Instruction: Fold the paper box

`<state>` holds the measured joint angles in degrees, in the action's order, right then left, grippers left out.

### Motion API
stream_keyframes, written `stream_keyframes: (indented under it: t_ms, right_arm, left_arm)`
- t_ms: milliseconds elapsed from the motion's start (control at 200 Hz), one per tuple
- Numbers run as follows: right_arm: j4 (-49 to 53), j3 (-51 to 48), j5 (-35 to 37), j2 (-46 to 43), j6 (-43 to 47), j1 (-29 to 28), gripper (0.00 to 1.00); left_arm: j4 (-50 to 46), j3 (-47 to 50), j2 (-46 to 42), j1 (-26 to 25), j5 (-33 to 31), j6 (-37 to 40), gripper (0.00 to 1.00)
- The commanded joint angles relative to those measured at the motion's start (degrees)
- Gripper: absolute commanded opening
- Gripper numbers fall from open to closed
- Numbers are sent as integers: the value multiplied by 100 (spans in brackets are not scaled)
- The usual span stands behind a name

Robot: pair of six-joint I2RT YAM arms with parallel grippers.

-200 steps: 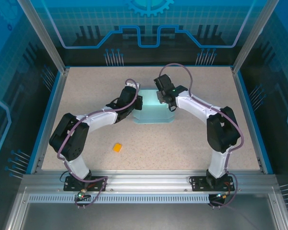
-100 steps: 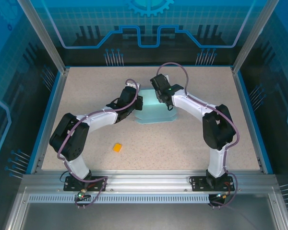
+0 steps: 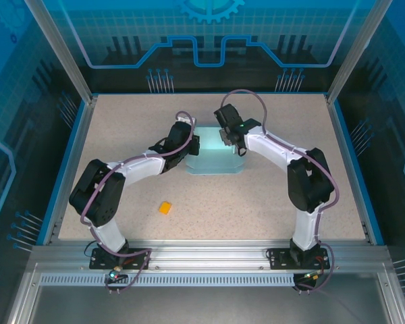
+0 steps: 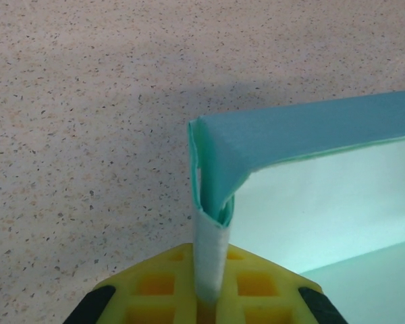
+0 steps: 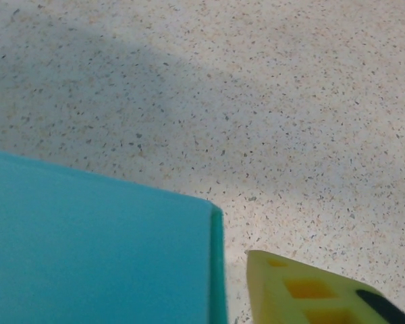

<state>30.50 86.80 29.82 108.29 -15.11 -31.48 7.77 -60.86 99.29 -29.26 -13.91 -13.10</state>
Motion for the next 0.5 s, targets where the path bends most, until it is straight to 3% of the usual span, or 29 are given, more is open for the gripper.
stream_keyframes:
  t_ms: [0, 255, 495]
  right_arm:
    - [-181, -97, -778, -383, -24, 73, 44]
    - [-400, -293, -1719, -801, -43, 123, 57]
    - [-413, -498, -1758, -1252, 151, 234, 61]
  left_arm:
    - [32, -55, -80, -13, 76, 150, 1]
    - [5, -57, -93, -9, 64, 158, 1]
    - [-122, -86, -109, -4, 55, 210, 1]
